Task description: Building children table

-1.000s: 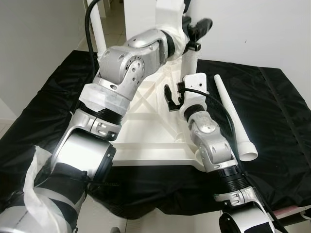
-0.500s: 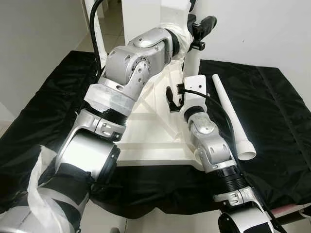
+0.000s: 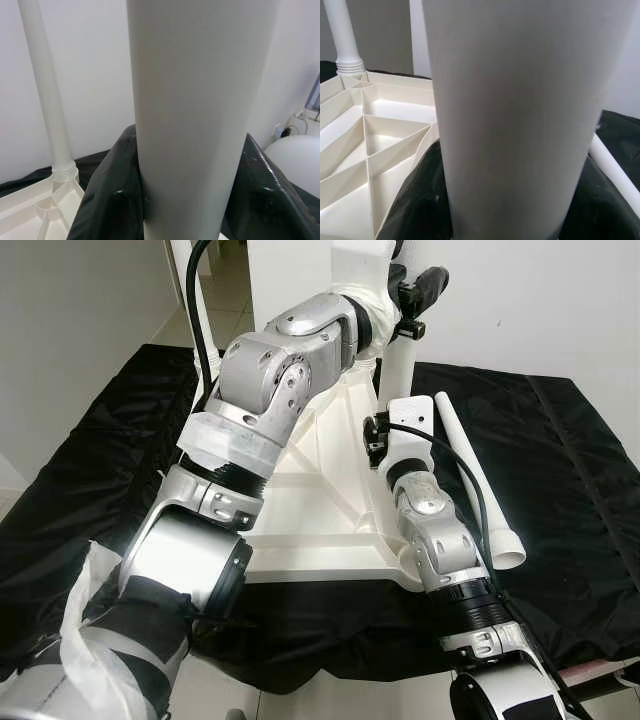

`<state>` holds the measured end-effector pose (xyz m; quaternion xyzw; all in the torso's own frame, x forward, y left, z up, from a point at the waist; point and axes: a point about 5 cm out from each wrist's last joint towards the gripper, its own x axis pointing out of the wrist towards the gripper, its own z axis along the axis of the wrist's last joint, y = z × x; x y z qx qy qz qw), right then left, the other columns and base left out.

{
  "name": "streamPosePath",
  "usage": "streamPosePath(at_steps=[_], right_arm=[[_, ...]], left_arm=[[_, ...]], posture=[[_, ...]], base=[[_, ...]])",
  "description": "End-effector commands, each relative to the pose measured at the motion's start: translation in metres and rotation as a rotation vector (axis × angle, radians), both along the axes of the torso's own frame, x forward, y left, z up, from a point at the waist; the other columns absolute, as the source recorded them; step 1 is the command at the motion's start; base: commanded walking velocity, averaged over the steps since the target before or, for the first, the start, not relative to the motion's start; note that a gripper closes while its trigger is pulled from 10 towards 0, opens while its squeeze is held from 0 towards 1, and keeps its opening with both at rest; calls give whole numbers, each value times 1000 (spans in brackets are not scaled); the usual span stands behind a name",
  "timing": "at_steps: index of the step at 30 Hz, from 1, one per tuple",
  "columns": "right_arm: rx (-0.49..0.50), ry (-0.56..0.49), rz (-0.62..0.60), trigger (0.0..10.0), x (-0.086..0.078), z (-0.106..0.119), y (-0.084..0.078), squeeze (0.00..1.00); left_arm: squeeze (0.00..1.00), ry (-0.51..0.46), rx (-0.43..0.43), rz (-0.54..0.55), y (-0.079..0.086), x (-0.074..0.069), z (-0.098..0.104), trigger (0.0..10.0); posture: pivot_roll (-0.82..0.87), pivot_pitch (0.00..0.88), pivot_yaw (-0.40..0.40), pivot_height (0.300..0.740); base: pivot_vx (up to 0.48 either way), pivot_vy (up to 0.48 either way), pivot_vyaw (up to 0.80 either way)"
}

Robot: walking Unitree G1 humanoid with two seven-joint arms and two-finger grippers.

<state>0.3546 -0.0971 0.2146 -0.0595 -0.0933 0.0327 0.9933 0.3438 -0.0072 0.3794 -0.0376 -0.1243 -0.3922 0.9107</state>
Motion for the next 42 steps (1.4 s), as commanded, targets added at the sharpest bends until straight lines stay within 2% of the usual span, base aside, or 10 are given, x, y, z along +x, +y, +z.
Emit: streamPosePath(at_steps=[1,6,7,9,10,17,18,27,31,42], right_arm=[[-4,-17,-13,0,2,4,-3,0],[2,-22,-20,0,3,5,-3,0],[15,-15,-24,4745,3,4,-3,0],[24,-10,-26,4745,3,4,-3,0],[63,2,-12,10000,3,4,-2,0],[176,27,19,10000,2,4,0,0],[179,27,19,10000,2,4,0,0],[206,43,2,10000,0,0,-6,0],[223,49,-24,10000,-4,-5,-15,0],[212,43,-55,10000,-20,-19,-34,0]], left_arm=[[0,-37,-1,5,-3,-5,12,10000],[0,-44,14,10,-3,-5,11,10000],[0,-69,28,16,-3,-5,12,10000],[0,-87,39,20,-3,-5,12,10000],[1000,-73,20,-9,-4,-5,9,10000],[1000,-109,12,-46,-6,-7,7,10000],[0,-131,13,-64,-6,-10,8,10000],[0,-156,13,-154,-10,-23,-2,10000],[0,-107,-55,-237,-6,-34,-14,10000],[0,-15,-47,-154,12,-30,-55,10000]], posture=[[-40,65,-4,740],[-38,66,-4,740],[-38,66,-4,740],[-38,66,-4,740],[-38,66,-4,740],[-39,72,-4,740],[-40,76,-5,740],[-39,86,-6,740],[-35,88,0,740],[-31,88,2,740]], base=[[0,0,0],[0,0,0],[0,0,0],[0,0,0],[0,0,0],[0,0,0],[0,0,0],[0,0,0],[0,0,0],[0,0,0]])
